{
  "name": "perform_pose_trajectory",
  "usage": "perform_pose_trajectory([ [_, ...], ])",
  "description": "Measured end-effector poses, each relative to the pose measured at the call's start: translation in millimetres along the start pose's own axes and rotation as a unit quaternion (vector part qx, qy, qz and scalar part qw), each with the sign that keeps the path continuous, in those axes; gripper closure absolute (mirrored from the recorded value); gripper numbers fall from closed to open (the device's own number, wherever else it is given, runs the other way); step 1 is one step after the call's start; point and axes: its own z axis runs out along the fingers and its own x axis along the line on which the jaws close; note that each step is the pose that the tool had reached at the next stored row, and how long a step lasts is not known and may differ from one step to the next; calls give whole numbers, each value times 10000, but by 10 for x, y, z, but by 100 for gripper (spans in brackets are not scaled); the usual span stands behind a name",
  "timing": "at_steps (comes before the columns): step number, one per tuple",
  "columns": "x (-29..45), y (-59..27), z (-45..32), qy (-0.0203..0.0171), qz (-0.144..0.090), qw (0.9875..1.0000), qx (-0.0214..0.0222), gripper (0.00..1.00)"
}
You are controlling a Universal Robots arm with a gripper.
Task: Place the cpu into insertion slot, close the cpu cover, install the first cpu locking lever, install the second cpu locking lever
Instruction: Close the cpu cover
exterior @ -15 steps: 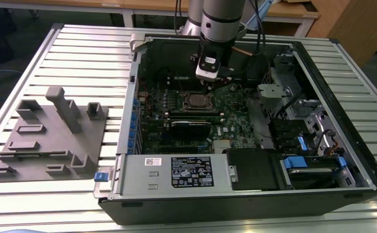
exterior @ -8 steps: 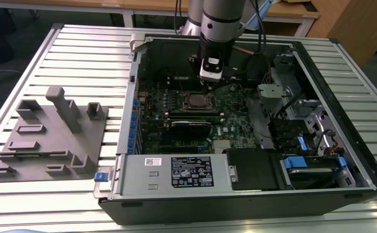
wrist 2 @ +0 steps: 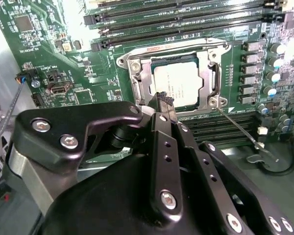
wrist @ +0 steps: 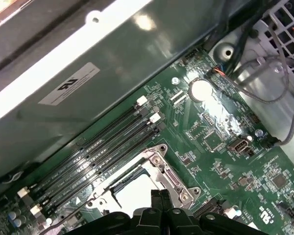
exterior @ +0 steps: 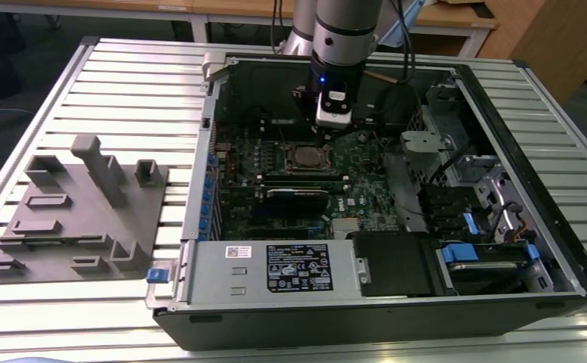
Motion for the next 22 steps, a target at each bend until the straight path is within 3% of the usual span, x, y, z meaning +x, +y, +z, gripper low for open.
perform_pose_trajectory([
  [12, 0, 0, 0, 2, -61, 10000, 0, 89],
  [17, 0, 0, 0, 8, -318, 9995, -1, 89],
  [22, 0, 0, 0, 16, -675, 9977, -1, 89],
])
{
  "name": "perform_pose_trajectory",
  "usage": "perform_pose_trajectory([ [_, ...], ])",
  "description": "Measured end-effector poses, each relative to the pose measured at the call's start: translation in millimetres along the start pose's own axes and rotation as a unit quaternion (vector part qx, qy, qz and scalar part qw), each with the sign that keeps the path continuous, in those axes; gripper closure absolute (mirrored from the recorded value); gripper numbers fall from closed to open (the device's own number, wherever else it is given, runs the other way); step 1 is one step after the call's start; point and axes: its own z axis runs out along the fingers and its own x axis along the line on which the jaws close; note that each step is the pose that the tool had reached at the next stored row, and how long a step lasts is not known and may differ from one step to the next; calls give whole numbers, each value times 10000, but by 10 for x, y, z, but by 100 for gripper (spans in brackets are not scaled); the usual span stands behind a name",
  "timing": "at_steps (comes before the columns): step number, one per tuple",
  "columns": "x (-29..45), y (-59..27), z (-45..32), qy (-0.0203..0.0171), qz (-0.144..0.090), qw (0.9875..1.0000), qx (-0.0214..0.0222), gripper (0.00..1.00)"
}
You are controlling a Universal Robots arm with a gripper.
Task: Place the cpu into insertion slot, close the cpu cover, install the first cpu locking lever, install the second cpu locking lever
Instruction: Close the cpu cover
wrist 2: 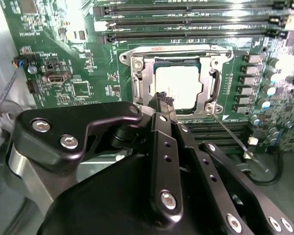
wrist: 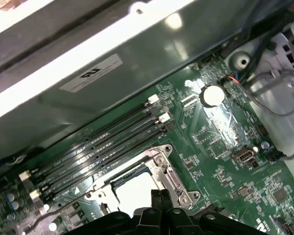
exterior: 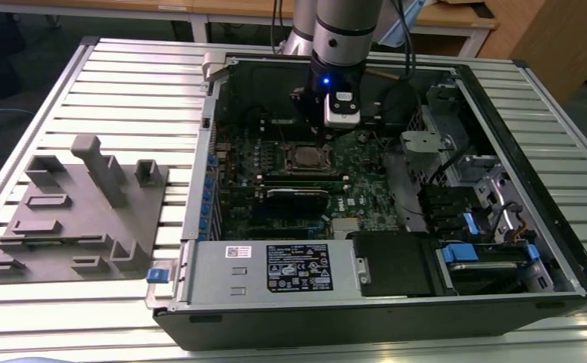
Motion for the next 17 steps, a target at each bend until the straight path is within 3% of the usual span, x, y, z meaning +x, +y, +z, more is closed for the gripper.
perform_pose_trajectory([
  [7, 0, 0, 0, 11, -503, 9987, -1, 89],
  [17, 0, 0, 0, 12, -515, 9987, -1, 89],
])
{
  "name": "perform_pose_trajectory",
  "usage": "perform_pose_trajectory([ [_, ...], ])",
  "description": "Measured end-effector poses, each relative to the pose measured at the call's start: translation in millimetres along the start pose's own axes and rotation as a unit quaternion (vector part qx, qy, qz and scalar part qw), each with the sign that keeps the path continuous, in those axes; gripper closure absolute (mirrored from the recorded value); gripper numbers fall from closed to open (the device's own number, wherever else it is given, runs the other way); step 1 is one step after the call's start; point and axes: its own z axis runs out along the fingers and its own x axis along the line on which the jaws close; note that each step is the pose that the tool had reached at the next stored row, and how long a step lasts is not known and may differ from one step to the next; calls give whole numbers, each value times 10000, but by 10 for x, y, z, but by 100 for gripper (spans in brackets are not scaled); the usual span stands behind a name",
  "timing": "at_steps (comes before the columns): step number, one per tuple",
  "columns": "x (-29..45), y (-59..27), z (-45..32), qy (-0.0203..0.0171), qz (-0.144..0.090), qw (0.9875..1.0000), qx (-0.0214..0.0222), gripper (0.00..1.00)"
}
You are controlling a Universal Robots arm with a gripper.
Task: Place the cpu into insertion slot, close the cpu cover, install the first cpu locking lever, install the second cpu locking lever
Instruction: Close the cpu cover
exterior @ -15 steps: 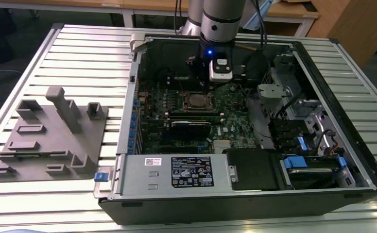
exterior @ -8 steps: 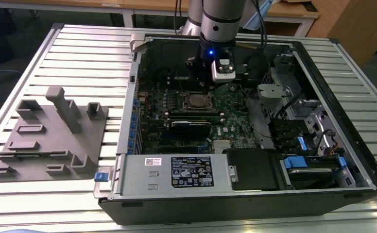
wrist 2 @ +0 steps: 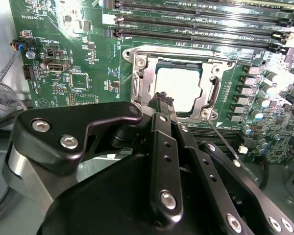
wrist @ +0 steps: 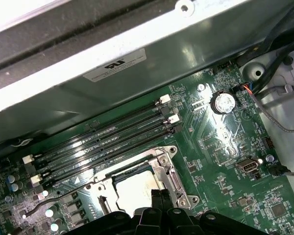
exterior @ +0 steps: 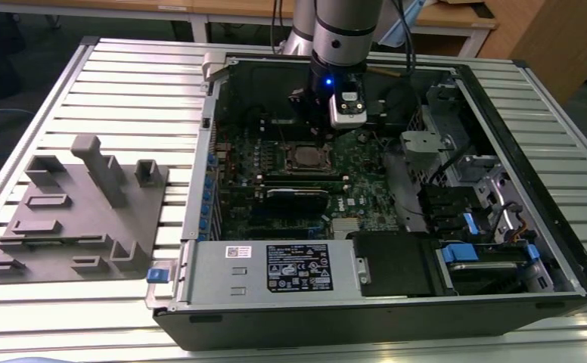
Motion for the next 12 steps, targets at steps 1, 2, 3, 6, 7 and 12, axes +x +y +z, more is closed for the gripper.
perform_pose_trajectory([
  [1, 0, 0, 0, 0, 0, 10000, 0, 89],
  [2, 0, 0, 0, 0, -2, 10000, 0, 89],
  [3, 0, 0, 0, 0, -9, 10000, 0, 89],
  [6, 0, 0, 0, 1, -58, 10000, 0, 89],
  [7, 0, 0, 0, 2, -83, 10000, 0, 89],
  [12, 0, 0, 0, 3, -143, 9999, 0, 89],
])
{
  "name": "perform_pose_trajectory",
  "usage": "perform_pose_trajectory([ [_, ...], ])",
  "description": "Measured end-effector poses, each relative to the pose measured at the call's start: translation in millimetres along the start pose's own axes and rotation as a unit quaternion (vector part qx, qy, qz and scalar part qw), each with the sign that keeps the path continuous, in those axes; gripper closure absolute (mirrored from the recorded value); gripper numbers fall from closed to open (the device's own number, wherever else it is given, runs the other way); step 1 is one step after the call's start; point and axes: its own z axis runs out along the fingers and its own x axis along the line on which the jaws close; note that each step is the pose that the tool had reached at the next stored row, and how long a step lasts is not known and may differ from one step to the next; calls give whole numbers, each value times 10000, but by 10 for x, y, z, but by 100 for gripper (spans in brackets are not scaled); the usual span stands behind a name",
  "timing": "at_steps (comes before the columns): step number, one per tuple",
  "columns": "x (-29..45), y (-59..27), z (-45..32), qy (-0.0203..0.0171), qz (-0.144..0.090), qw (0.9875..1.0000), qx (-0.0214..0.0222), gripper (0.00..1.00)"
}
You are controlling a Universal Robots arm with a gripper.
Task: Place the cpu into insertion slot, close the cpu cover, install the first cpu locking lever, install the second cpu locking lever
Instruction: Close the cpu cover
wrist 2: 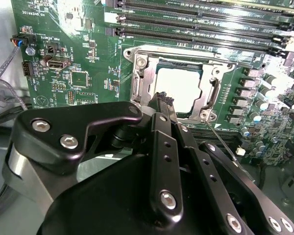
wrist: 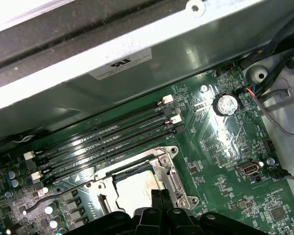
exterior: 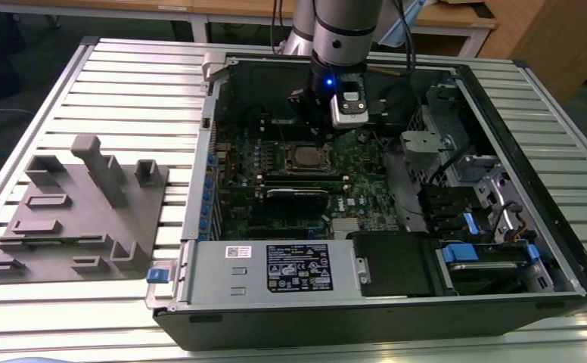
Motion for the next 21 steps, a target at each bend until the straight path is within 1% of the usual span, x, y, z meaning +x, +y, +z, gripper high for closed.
perform_pose_trajectory([
  [3, 0, 0, 0, 0, -1, 10000, 0, 89],
  [5, 0, 0, 0, 1, -46, 10000, 0, 89],
  [9, 0, 0, 0, 7, -313, 9995, -1, 89],
  [12, 0, 0, 0, 12, -534, 9986, -1, 89],
  [14, 0, 0, 0, 16, -681, 9977, -1, 89],
  [16, 0, 0, 0, 19, -841, 9965, -2, 89],
  [19, 0, 0, 0, 25, -1074, 9942, -2, 89],
  [21, 0, 0, 0, 28, -1233, 9924, -2, 89],
])
